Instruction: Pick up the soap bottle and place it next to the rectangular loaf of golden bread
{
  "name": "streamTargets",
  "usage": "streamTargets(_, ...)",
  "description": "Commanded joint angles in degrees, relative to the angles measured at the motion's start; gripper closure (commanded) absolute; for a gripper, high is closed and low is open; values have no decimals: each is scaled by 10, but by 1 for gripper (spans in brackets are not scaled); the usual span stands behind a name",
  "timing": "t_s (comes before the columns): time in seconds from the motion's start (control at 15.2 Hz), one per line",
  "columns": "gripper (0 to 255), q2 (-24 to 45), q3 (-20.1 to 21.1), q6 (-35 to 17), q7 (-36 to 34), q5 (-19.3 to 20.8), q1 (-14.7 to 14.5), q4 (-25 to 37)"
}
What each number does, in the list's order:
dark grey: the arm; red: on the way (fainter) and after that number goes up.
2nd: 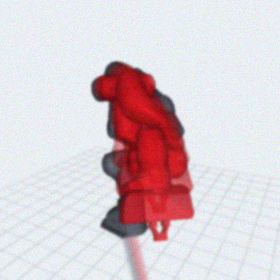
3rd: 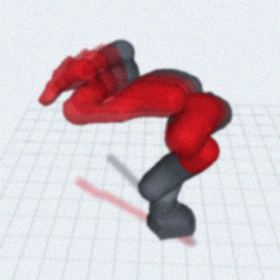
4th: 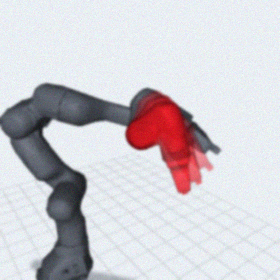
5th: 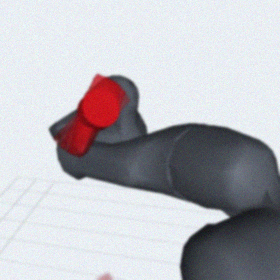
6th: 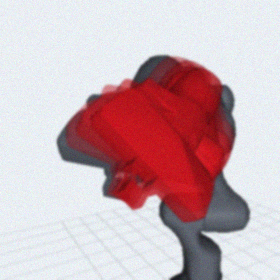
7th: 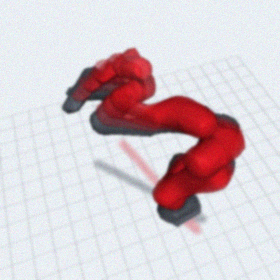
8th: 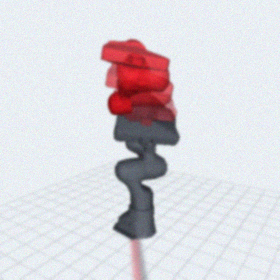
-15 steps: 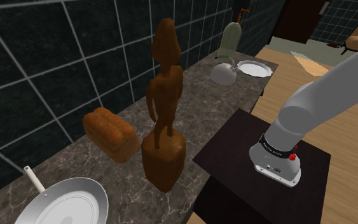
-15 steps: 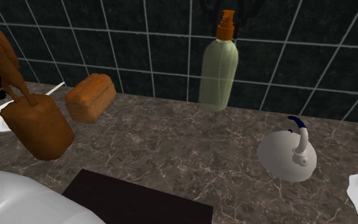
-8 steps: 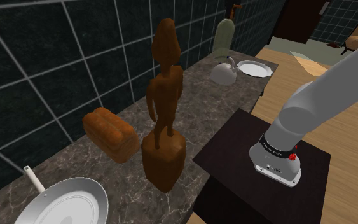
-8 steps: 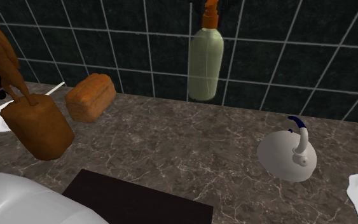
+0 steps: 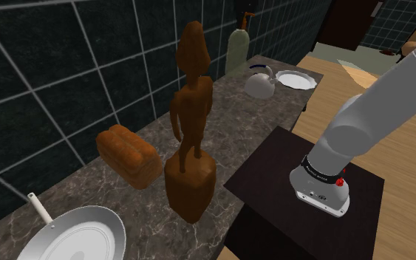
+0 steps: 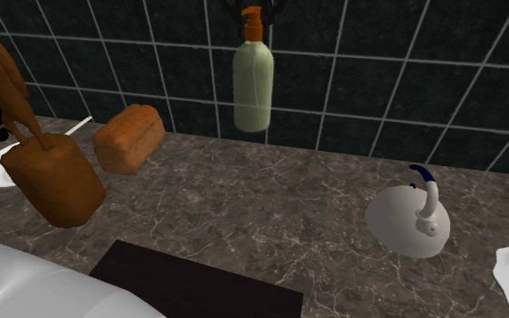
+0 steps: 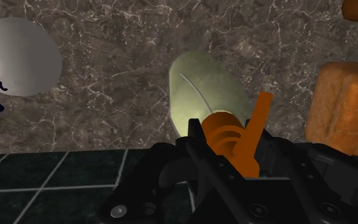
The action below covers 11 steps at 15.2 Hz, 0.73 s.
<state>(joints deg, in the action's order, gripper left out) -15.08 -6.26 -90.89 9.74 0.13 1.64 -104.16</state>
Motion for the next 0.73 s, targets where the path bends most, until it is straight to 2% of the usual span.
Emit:
streamTargets(0.0,255,13,15,-7,-25,-5,-9,6)
streamTargets(0.66,255,121,85,-35,-142,-13,-59,89)
